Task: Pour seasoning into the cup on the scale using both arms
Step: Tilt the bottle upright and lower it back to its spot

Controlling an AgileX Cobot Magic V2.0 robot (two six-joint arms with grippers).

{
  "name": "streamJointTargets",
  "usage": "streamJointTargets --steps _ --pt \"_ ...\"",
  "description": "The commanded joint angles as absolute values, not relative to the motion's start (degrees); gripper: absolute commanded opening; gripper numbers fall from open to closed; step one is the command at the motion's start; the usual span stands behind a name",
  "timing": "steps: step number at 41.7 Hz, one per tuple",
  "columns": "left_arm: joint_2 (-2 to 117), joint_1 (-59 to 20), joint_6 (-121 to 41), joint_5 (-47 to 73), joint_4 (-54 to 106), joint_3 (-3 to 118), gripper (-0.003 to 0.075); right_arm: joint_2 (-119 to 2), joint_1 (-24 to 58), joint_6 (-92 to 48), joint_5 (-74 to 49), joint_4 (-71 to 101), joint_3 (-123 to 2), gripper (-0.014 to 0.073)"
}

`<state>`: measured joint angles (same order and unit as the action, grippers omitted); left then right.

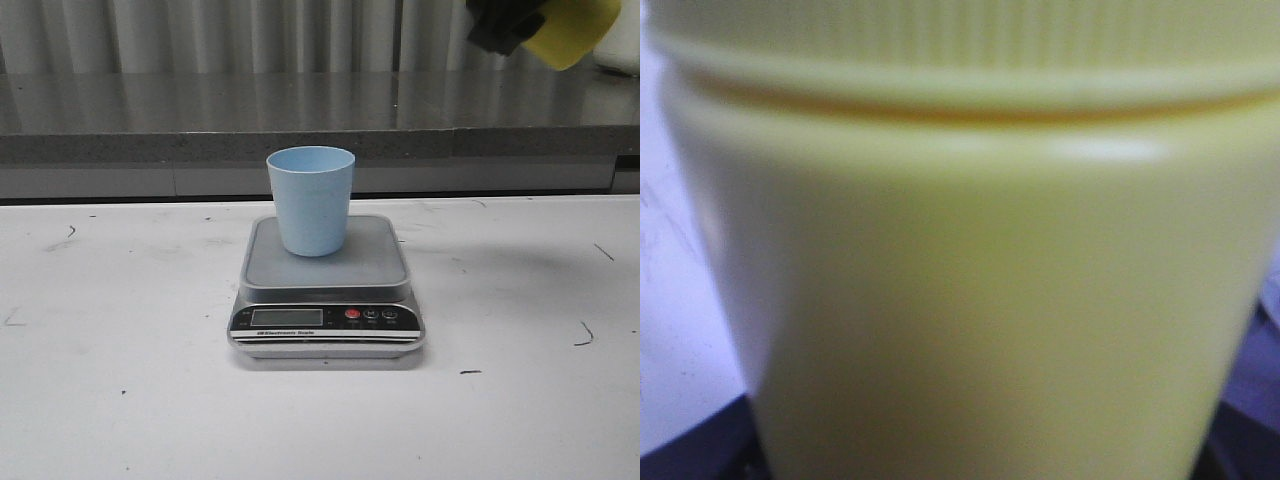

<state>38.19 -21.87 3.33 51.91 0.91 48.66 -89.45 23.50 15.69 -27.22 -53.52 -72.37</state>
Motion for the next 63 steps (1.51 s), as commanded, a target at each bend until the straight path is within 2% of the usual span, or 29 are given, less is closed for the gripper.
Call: streamJointTargets --steps 1,10,20,29,49,63 --pt "38.0 -21.9 3.9 47.9 1.1 50.0 0.0386 -83.8 19.5 15.9 -24.3 -46.3 -74.1 0.0256" --pt "38.0 -21.9 3.9 47.9 1.1 50.0 0.0386 -80.6 12.3 15.8 -17.7 -24.3 -67.9 0.0256" --pt "38.0 -21.9 3.9 47.9 1.1 50.0 0.0386 -80.0 11.7 15.9 2.7 -22.8 -50.9 0.0256" --pt "38.0 -21.9 3.9 47.9 1.1 50.0 0.0386 -82.7 10.3 15.8 23.9 -22.8 -42.7 0.0256" --pt "38.0 -21.9 3.9 47.9 1.1 50.0 0.0386 -96.8 4.7 11.4 48.5 -21.3 -41.5 0.0258" --pt "38.0 -21.9 3.9 47.9 1.1 50.0 0.0386 -105.6 2.5 9.1 59.7 -19.6 -41.7 0.0258"
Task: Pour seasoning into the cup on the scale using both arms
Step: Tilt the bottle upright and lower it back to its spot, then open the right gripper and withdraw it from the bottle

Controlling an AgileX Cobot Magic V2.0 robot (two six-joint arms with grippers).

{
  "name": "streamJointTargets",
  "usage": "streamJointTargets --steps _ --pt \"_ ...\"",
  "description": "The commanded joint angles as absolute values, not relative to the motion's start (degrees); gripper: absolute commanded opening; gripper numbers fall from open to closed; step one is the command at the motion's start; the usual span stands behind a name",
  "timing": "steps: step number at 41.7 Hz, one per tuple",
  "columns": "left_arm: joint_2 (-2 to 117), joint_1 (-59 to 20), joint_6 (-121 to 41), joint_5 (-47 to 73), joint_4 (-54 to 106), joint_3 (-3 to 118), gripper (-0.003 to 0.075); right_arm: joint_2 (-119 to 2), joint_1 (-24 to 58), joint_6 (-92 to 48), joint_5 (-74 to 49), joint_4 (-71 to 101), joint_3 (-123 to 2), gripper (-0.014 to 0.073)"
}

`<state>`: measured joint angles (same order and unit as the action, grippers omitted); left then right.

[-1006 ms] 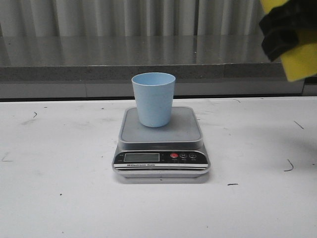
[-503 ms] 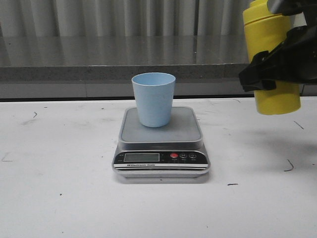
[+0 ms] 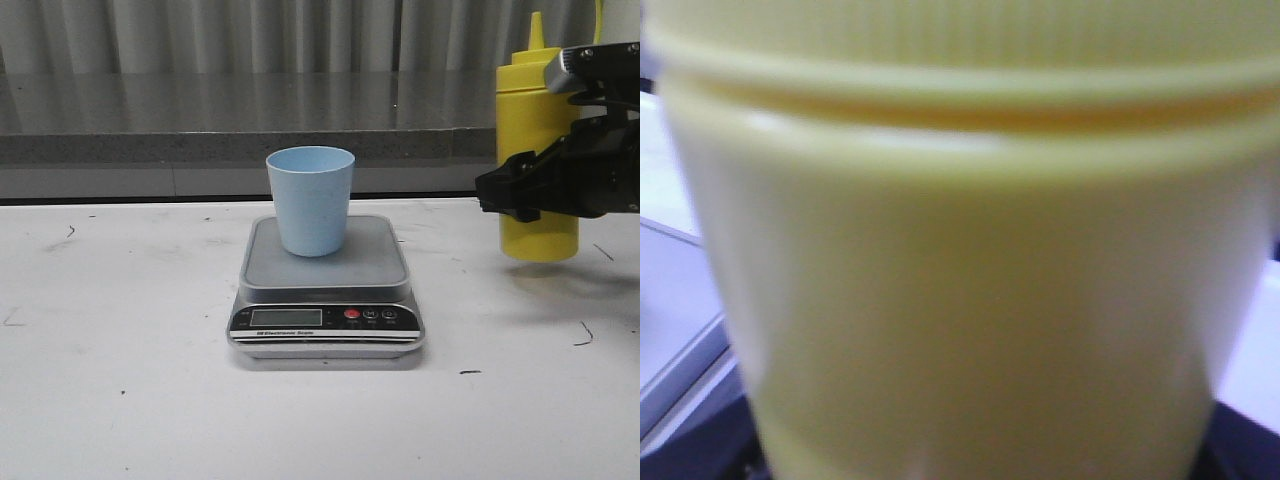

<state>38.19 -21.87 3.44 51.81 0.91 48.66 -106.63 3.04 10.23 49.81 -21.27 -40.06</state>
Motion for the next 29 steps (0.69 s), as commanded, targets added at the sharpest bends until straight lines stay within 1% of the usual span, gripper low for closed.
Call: streamJointTargets --steps 1,7,13,16,19,24,27,29 --pt "38.0 -21.9 3.9 47.9 1.1 50.0 0.0386 -106.4 2.5 8.6 61.2 -19.2 -41.7 0.0258" --pt "38.0 -21.9 3.9 47.9 1.1 50.0 0.0386 -110.0 2.5 4.0 68.0 -18.4 -41.7 0.0258" --pt "38.0 -21.9 3.9 47.9 1.1 50.0 0.0386 -112.1 2.5 2.3 69.6 -18.0 -41.7 0.0274" --pt "38.0 -21.9 3.9 47.9 1.1 50.0 0.0386 -112.7 2.5 2.3 69.8 -17.6 -41.7 0.0323" --pt "38.0 -21.9 3.9 47.9 1.1 50.0 0.0386 -113.0 2.5 2.3 70.2 -17.5 -41.7 0.0414" --pt "38.0 -21.9 3.9 47.9 1.1 50.0 0.0386 -113.0 2.5 2.4 69.9 -16.8 -41.7 0.0533" --pt "38.0 -21.9 3.9 47.9 1.1 50.0 0.0386 -113.0 2.5 2.4 69.6 -15.7 -41.7 0.0583" --pt "38.0 -21.9 3.9 47.9 1.1 50.0 0.0386 -113.0 2.5 2.4 69.6 -15.5 -41.7 0.0597"
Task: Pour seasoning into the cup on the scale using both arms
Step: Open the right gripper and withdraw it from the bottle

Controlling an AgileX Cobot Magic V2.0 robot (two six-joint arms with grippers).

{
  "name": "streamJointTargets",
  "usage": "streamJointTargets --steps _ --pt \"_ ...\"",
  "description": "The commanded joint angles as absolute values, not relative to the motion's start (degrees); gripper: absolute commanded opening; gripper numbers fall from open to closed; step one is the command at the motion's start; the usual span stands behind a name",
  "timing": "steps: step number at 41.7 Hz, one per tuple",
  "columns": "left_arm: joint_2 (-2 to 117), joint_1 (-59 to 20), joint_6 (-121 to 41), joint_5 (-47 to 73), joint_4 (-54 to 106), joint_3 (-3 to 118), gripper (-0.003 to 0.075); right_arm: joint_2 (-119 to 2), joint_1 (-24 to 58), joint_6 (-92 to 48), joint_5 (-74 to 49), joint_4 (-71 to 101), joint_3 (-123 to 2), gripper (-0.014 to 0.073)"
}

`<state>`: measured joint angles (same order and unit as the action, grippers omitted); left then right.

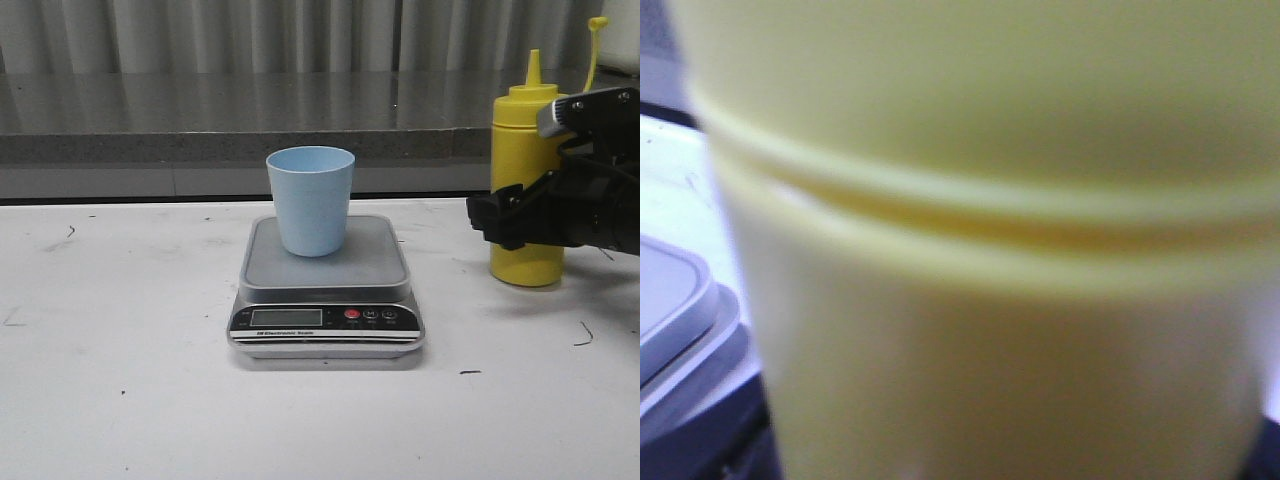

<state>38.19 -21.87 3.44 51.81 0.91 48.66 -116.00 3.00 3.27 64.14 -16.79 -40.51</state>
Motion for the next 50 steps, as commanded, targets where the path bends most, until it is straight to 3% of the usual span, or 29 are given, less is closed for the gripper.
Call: streamJointTargets --steps 1,14,36,42,50 --pt "38.0 -21.9 3.9 47.9 1.1 50.0 0.0386 -113.0 2.5 2.5 69.6 -15.4 -41.7 0.0597" --pt "38.0 -21.9 3.9 47.9 1.1 50.0 0.0386 -112.8 2.5 3.5 69.7 -14.7 -39.2 0.0597" --pt "38.0 -21.9 3.9 47.9 1.1 50.0 0.0386 -107.8 2.5 6.3 72.9 -12.2 -24.4 0.0597" --pt "38.0 -21.9 3.9 47.9 1.1 50.0 0.0386 -100.9 2.5 11.1 63.1 -16.5 -22.3 0.0593" --pt "38.0 -21.9 3.9 47.9 1.1 50.0 0.0386 -86.5 2.5 16.9 38.7 -20.1 -22.5 0.0593"
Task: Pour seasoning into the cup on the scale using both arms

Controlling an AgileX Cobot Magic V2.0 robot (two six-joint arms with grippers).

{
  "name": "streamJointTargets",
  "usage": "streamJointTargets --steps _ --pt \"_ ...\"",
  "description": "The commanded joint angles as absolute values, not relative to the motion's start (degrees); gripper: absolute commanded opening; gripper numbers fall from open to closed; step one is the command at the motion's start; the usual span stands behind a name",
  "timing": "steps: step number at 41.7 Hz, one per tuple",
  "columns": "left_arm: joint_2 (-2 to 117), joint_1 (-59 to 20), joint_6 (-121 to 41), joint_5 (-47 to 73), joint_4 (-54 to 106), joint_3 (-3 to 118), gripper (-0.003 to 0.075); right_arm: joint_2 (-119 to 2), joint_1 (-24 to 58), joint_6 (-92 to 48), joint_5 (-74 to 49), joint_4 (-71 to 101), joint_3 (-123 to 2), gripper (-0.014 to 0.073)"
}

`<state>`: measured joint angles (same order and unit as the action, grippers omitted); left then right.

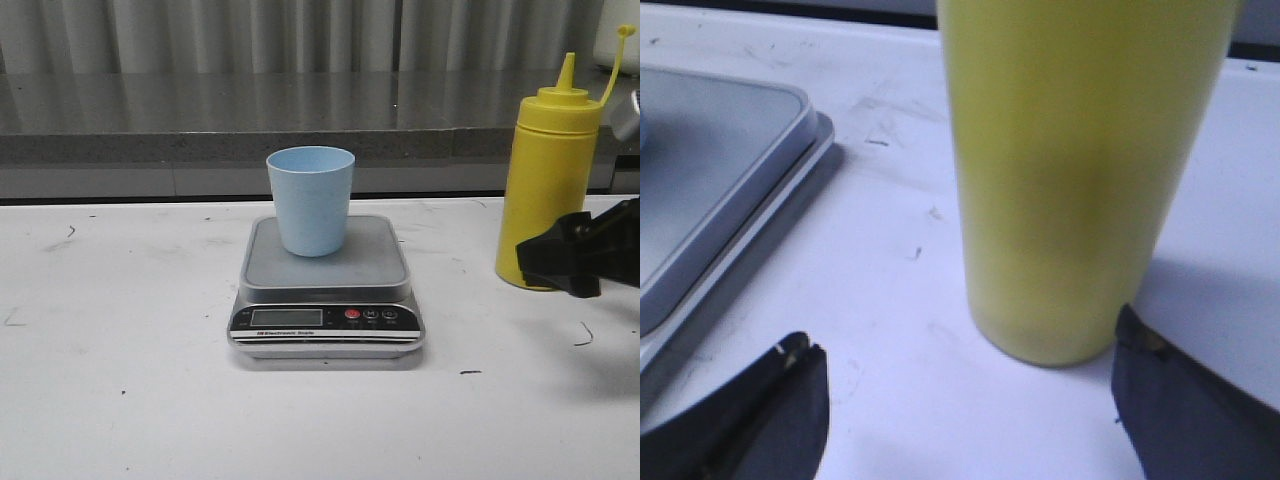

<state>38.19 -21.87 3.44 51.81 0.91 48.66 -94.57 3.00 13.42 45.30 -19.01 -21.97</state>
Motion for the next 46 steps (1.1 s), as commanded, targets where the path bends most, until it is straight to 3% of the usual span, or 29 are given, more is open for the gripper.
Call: streamJointTargets --steps 1,14,19,25,46 --pt "38.0 -21.9 3.9 47.9 1.1 50.0 0.0386 -84.7 2.5 17.5 35.4 -20.2 -22.5 0.0593" --pt "38.0 -21.9 3.9 47.9 1.1 50.0 0.0386 -62.6 12.4 37.0 -7.3 -36.0 -31.4 0.0593" --pt "38.0 -21.9 3.9 47.9 1.1 50.0 0.0386 -58.6 18.3 34.9 -23.2 -34.3 -36.6 0.0593" --pt "38.0 -21.9 3.9 47.9 1.1 50.0 0.0386 -55.9 23.6 19.9 -39.8 -22.2 -44.5 0.0593" --pt "38.0 -21.9 3.9 47.9 1.1 50.0 0.0386 -33.7 23.7 12.9 -44.9 -12.5 -44.8 0.0593"
